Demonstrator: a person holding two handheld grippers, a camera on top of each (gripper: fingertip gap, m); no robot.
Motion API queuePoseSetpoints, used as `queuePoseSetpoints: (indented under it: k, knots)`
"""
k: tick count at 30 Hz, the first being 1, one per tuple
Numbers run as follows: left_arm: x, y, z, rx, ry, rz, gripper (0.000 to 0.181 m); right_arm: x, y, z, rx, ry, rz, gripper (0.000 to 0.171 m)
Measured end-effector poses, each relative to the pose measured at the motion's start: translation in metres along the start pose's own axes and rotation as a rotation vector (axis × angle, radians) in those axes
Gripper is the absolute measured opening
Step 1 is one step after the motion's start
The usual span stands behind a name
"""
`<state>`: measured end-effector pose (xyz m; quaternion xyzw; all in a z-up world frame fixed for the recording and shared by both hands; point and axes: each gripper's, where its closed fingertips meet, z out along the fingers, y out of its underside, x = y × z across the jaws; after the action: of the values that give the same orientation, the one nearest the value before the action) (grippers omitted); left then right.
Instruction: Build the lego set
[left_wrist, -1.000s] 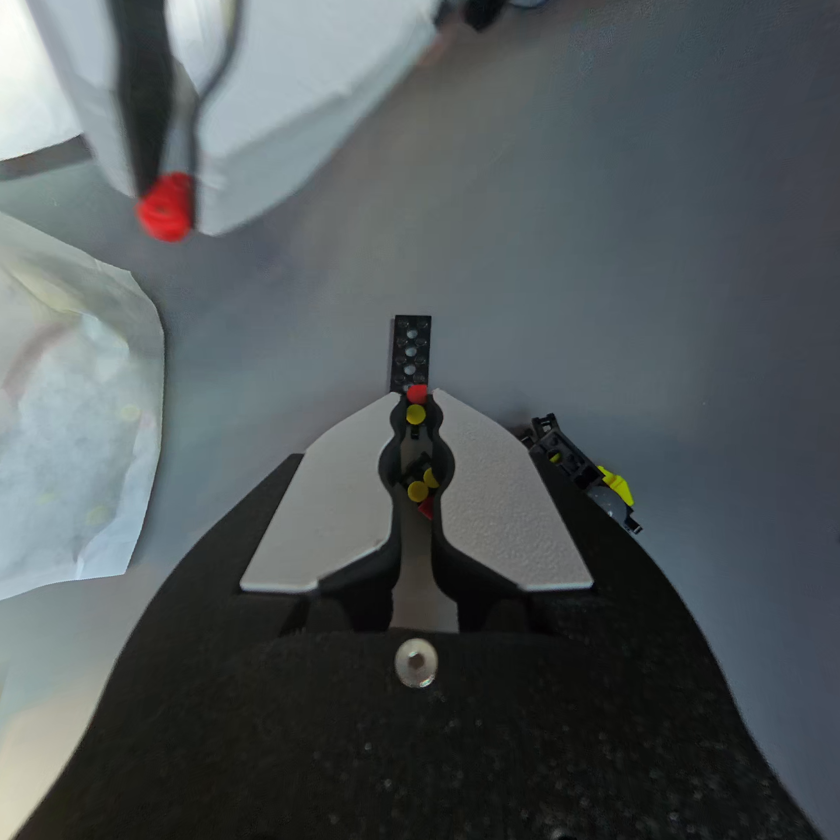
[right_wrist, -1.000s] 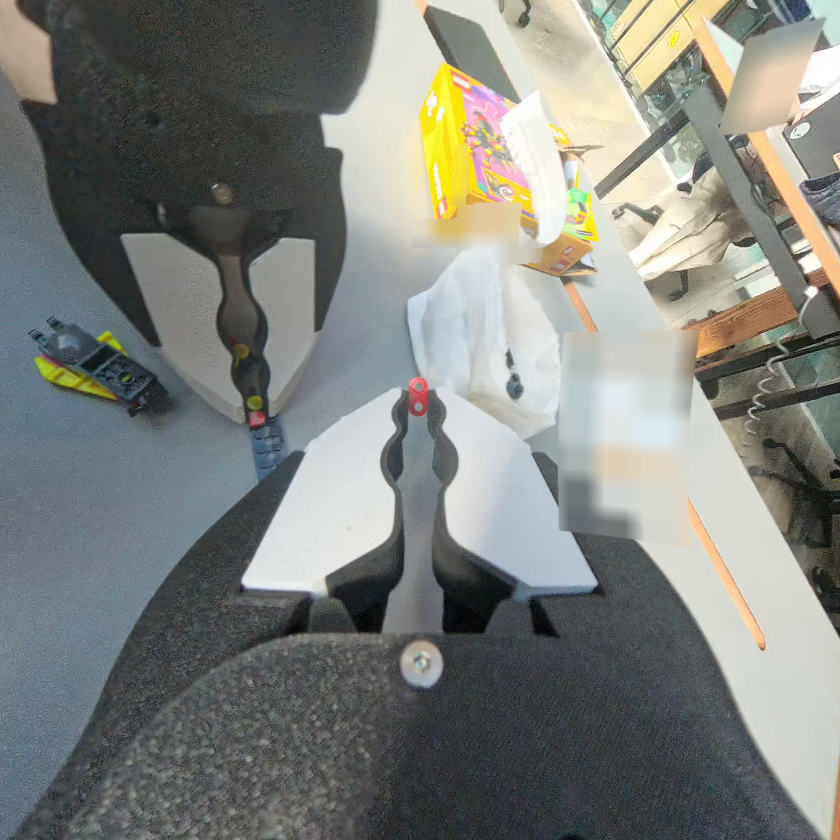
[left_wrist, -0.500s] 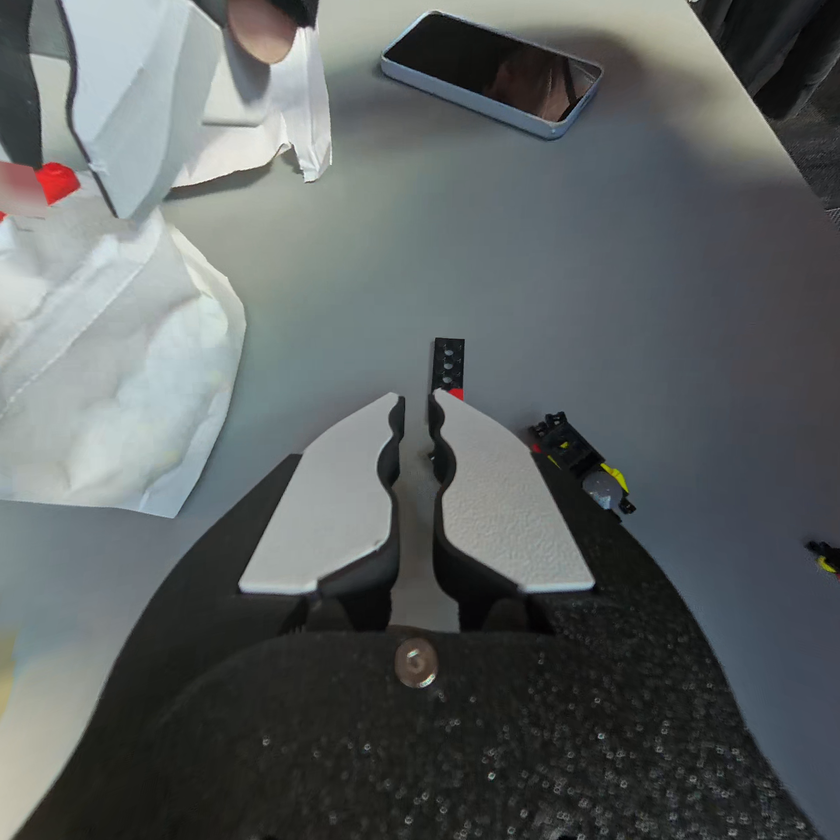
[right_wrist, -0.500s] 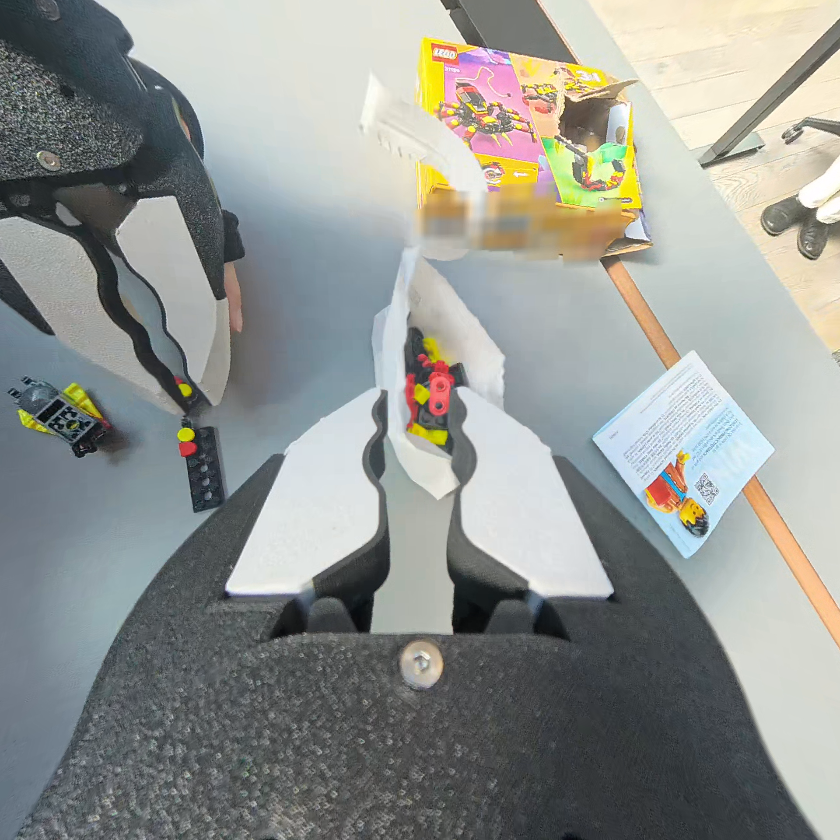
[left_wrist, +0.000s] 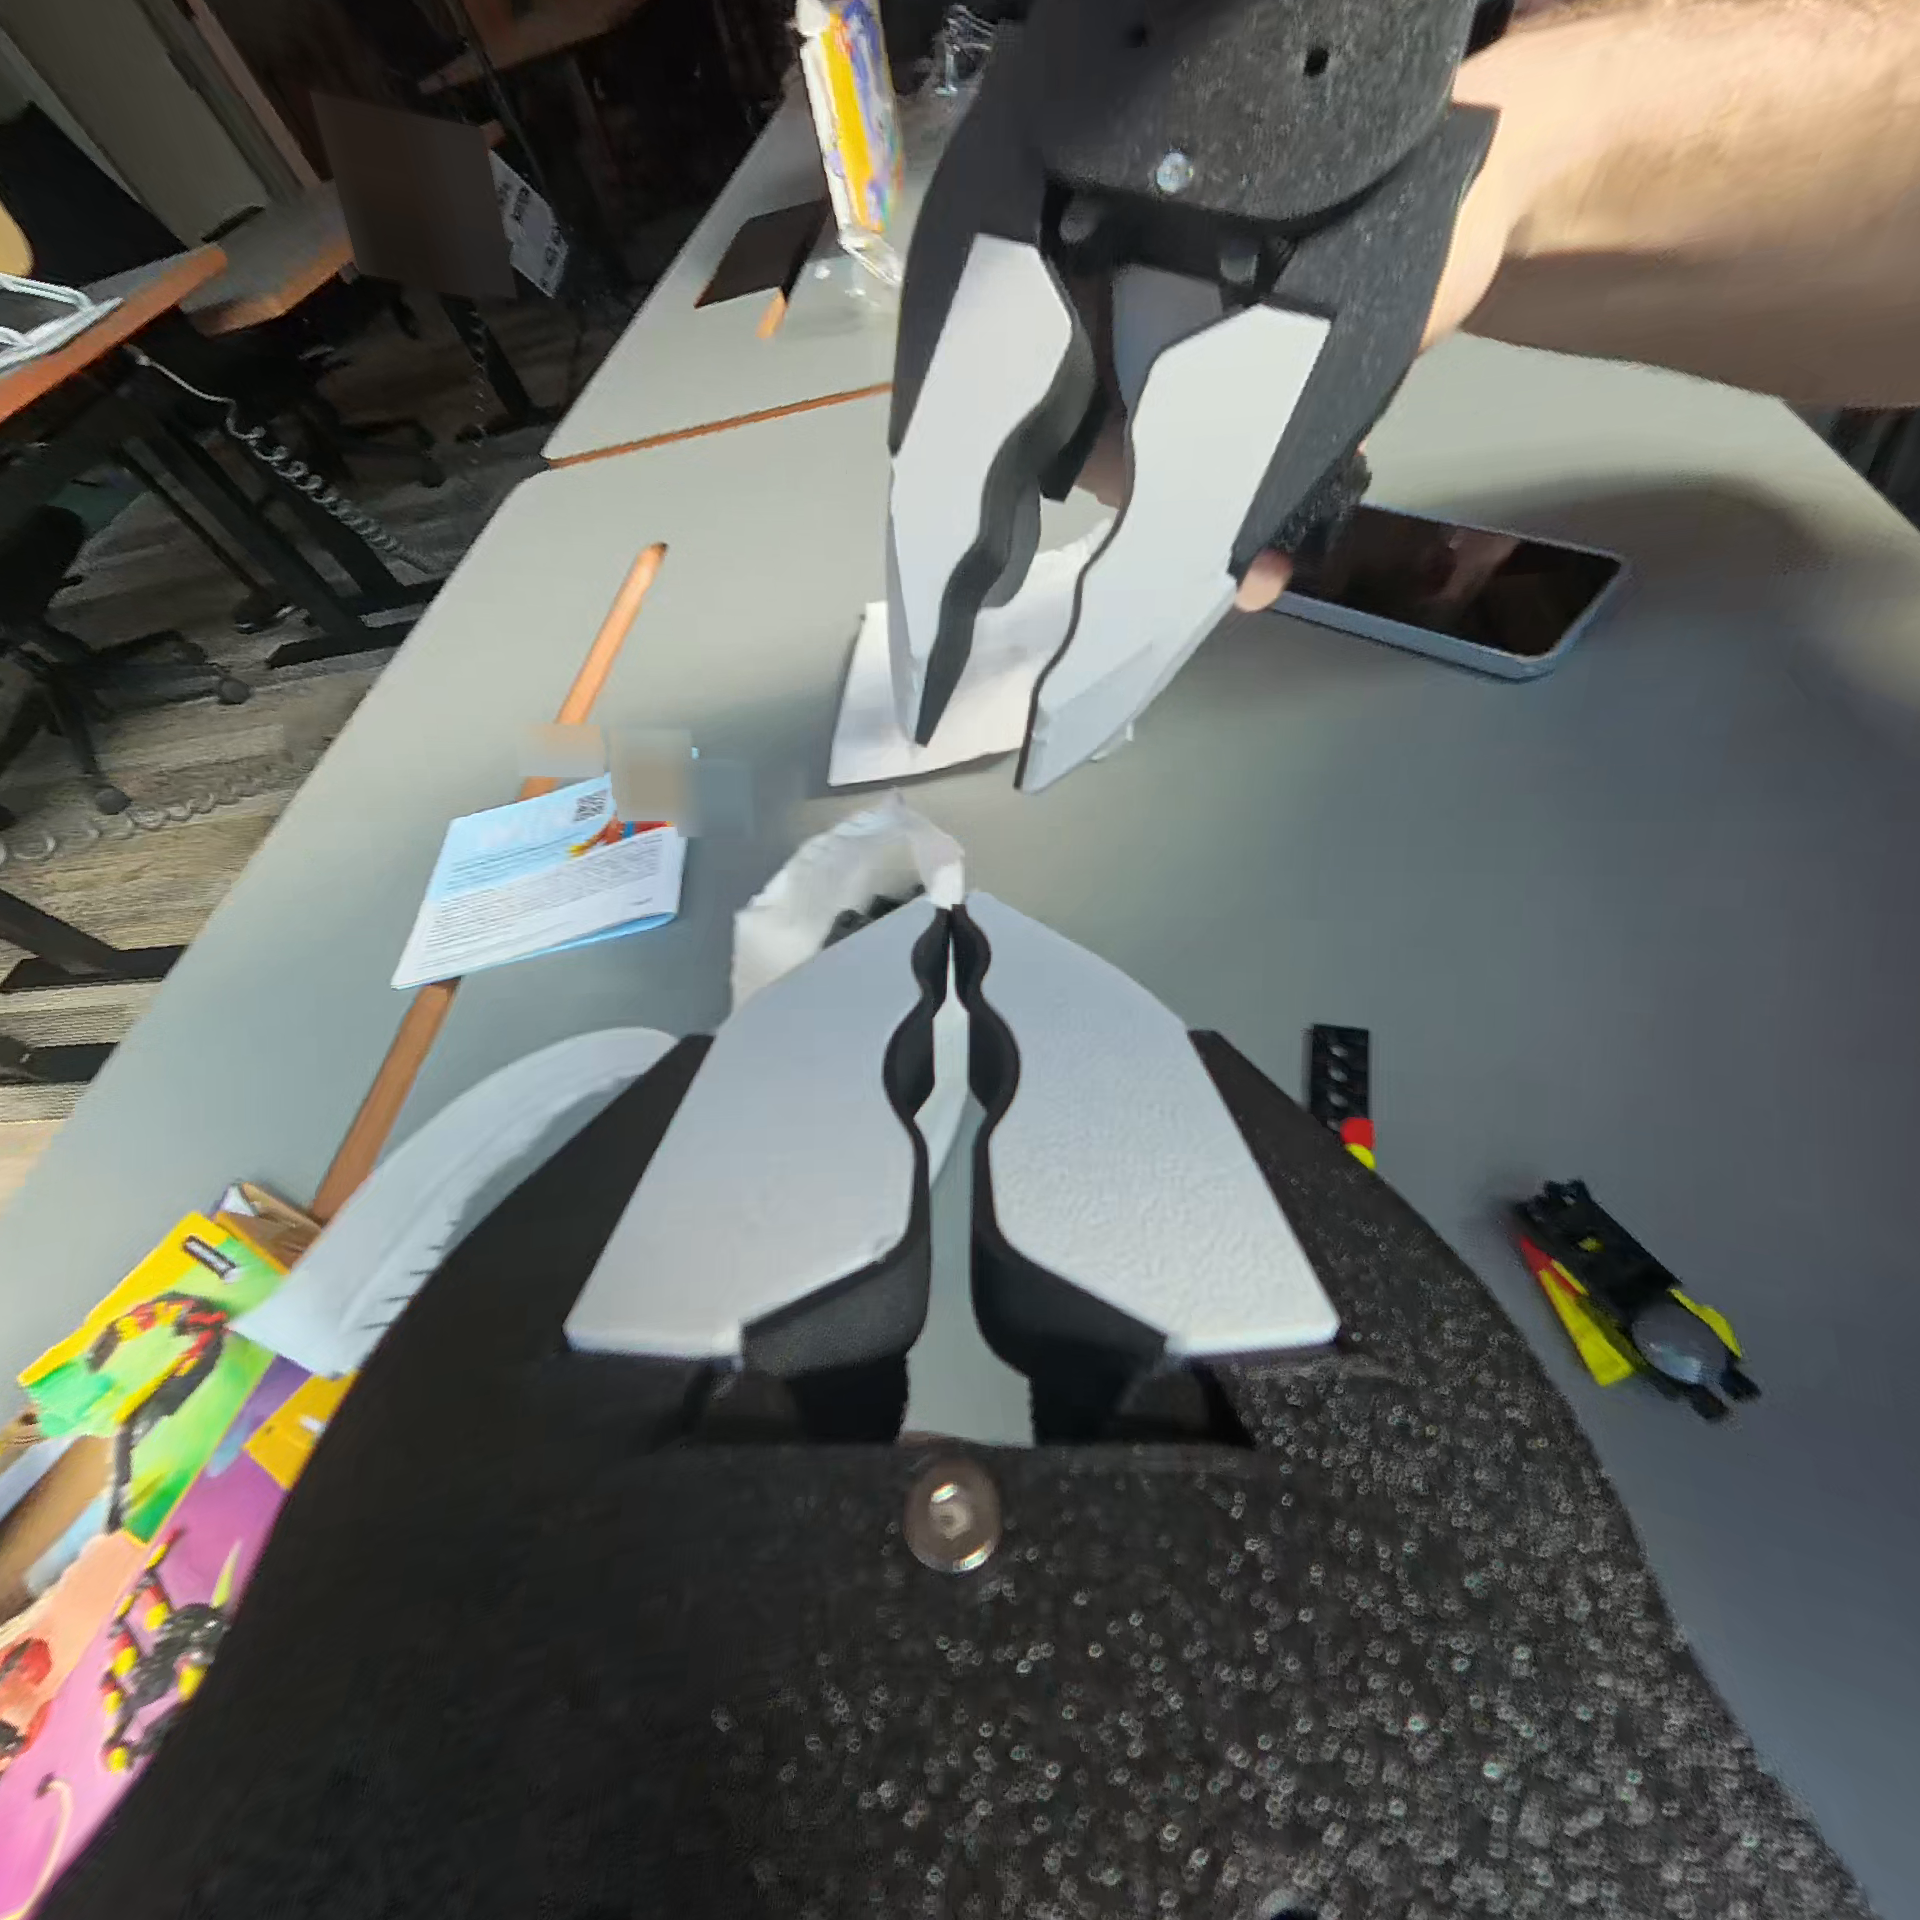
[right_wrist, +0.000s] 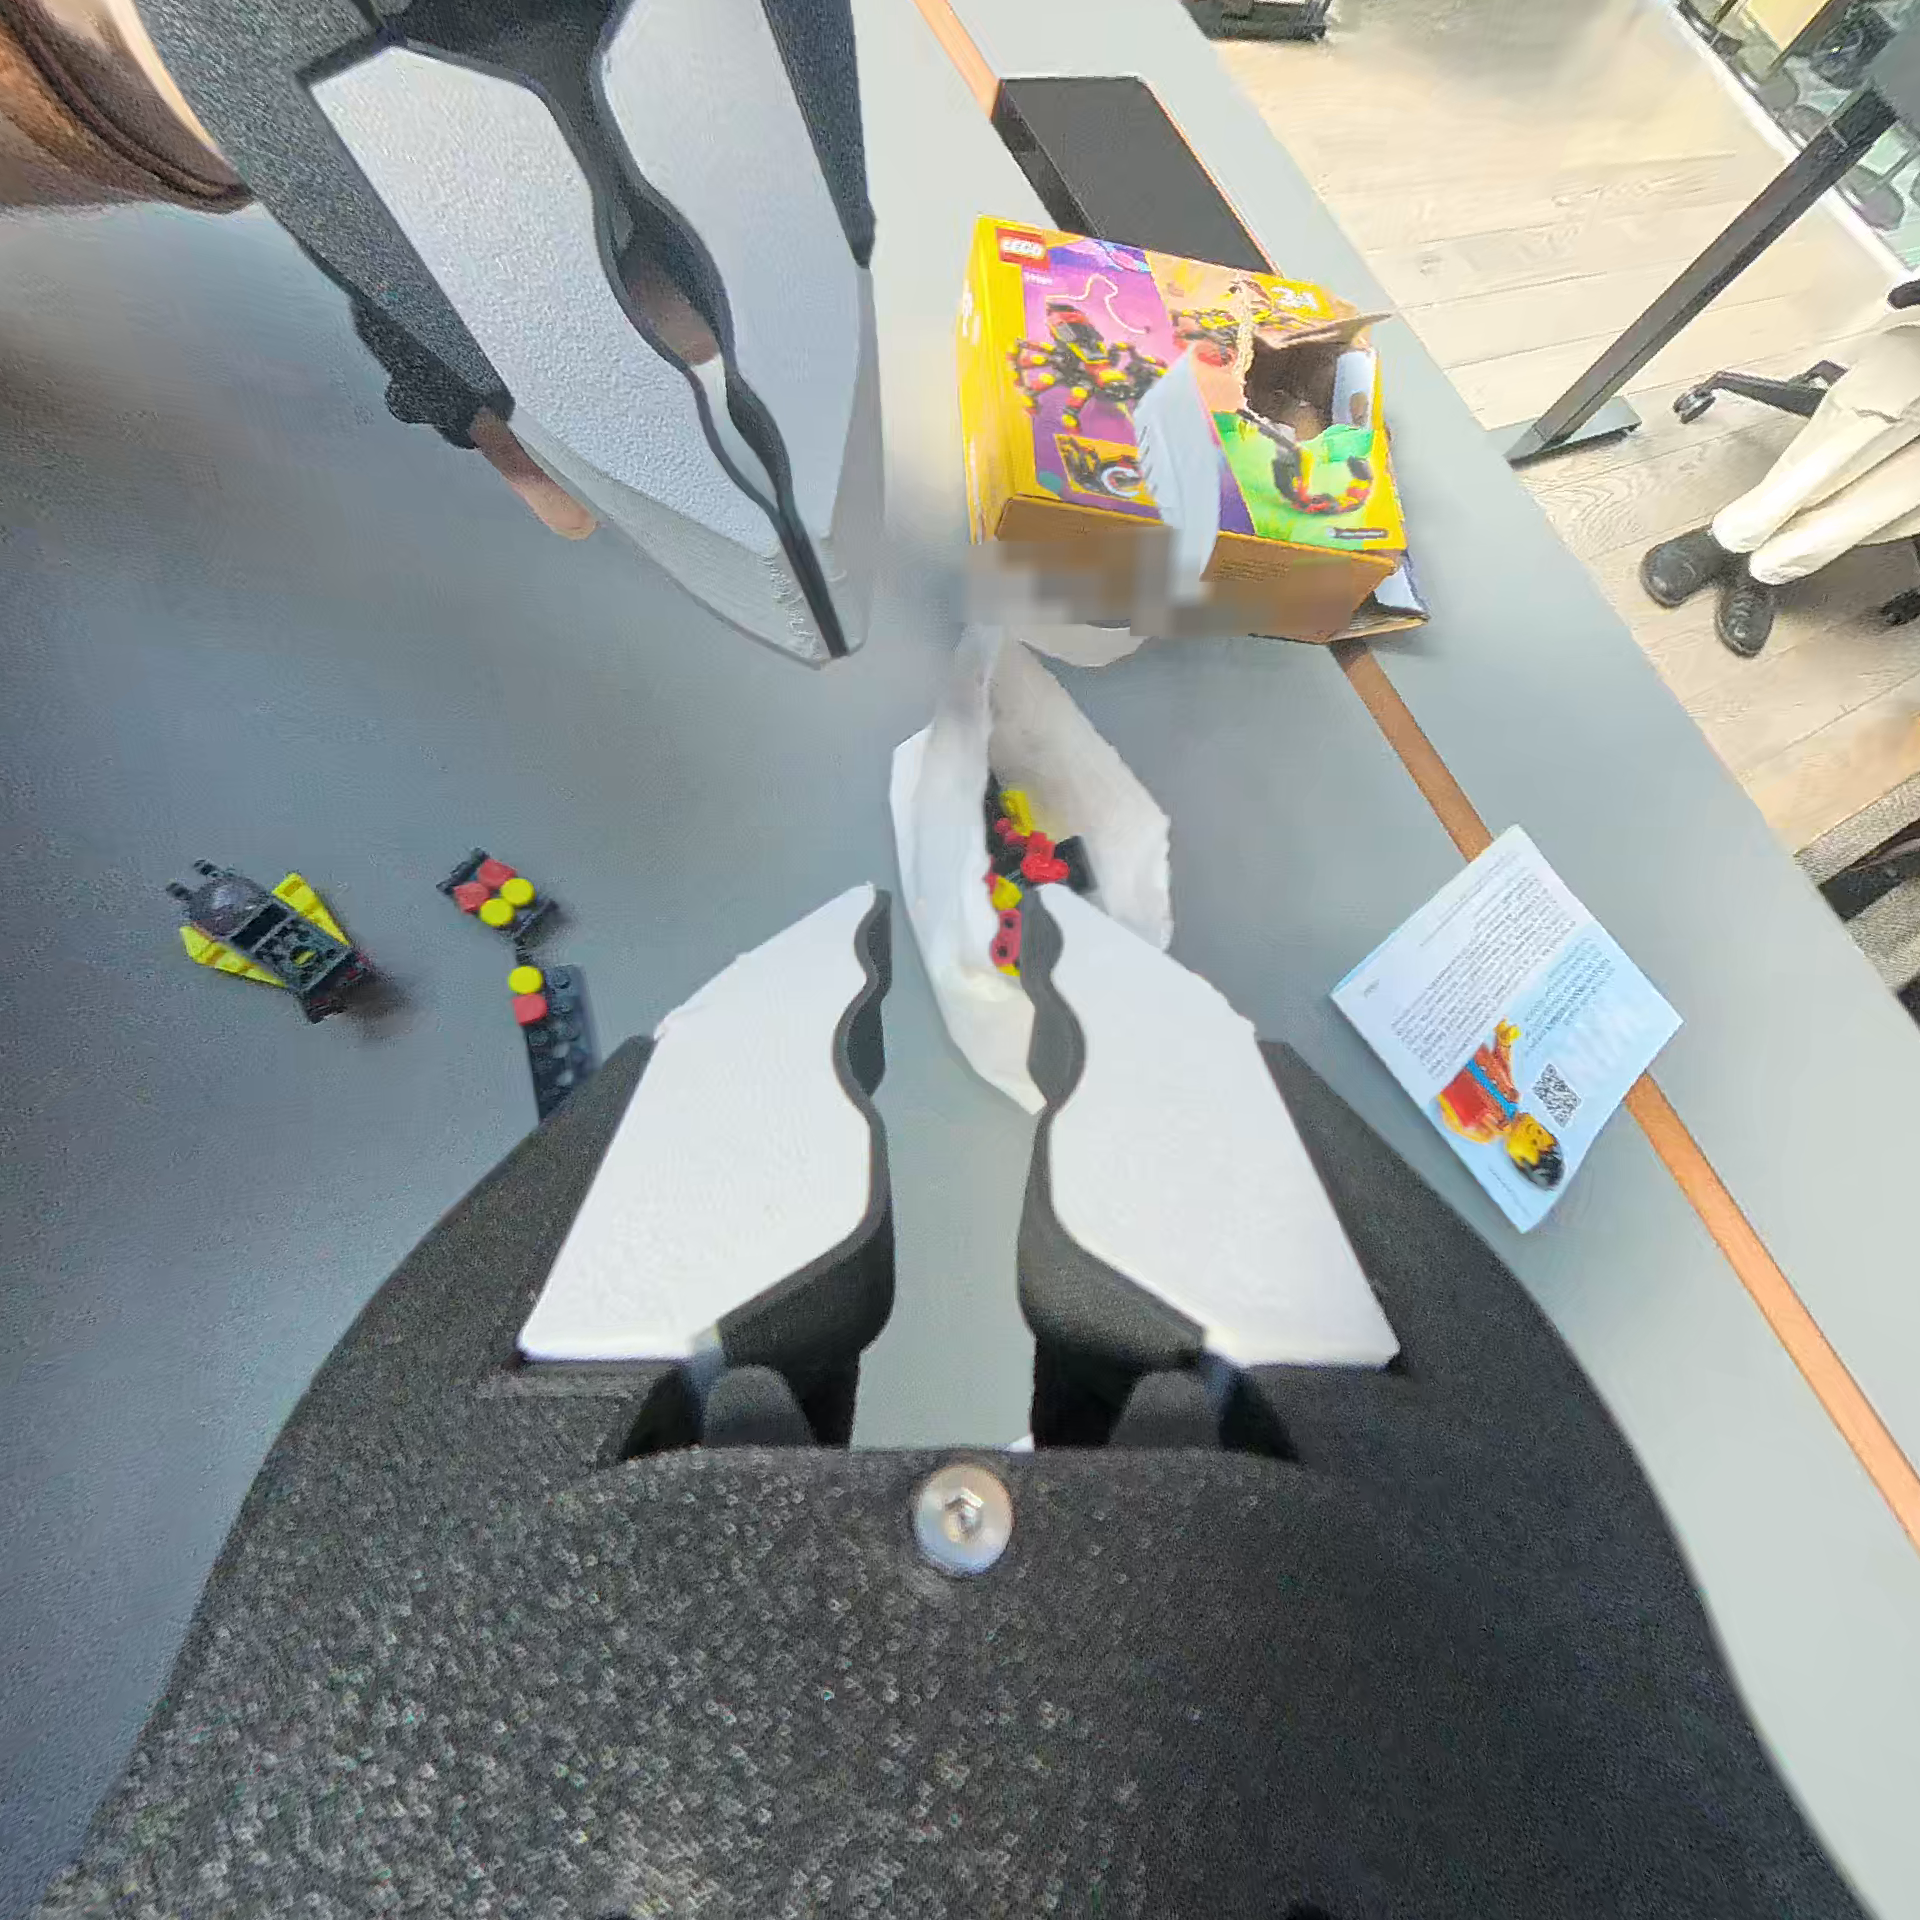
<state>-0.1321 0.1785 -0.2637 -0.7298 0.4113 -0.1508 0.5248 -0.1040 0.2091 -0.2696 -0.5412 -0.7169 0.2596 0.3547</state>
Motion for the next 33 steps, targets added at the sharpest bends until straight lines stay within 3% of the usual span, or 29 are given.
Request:
queuePoseSetpoints:
  k: [2, 4, 7, 14, 22, 26, 30, 33]
  knots:
    - [0.035, 0.030, 0.000, -0.101, 0.108, 0.033, 0.002, -0.046, 0.014, -0.002, 0.013, -0.099, 0.011, 0.024]
    - [0.066, 0.062, 0.006, -0.223, 0.191, 0.079, 0.010, -0.082, 0.047, 0.012, -0.099, -0.119, -0.048, 0.024]
    - [0.096, 0.088, 0.018, -0.310, 0.245, 0.109, 0.014, -0.106, 0.084, 0.039, -0.229, -0.100, -0.154, 0.021]
    - [0.100, 0.077, 0.030, -0.265, 0.230, 0.039, 0.013, -0.107, 0.065, 0.043, -0.141, -0.150, -0.105, 0.021]
    - [0.102, 0.087, 0.035, -0.332, 0.245, 0.034, 0.008, -0.110, 0.075, 0.051, -0.204, -0.201, -0.092, 0.014]
    - [0.101, 0.086, 0.034, -0.293, 0.193, 0.063, 0.007, -0.110, 0.076, 0.050, -0.225, -0.194, -0.035, 0.013]
    - [0.102, 0.086, 0.031, -0.311, 0.095, 0.215, 0.006, -0.112, 0.075, 0.051, -0.230, -0.178, -0.004, 0.013]
    - [0.103, 0.084, 0.029, -0.282, 0.103, 0.166, 0.006, -0.114, 0.074, 0.051, -0.231, -0.171, 0.007, 0.013]
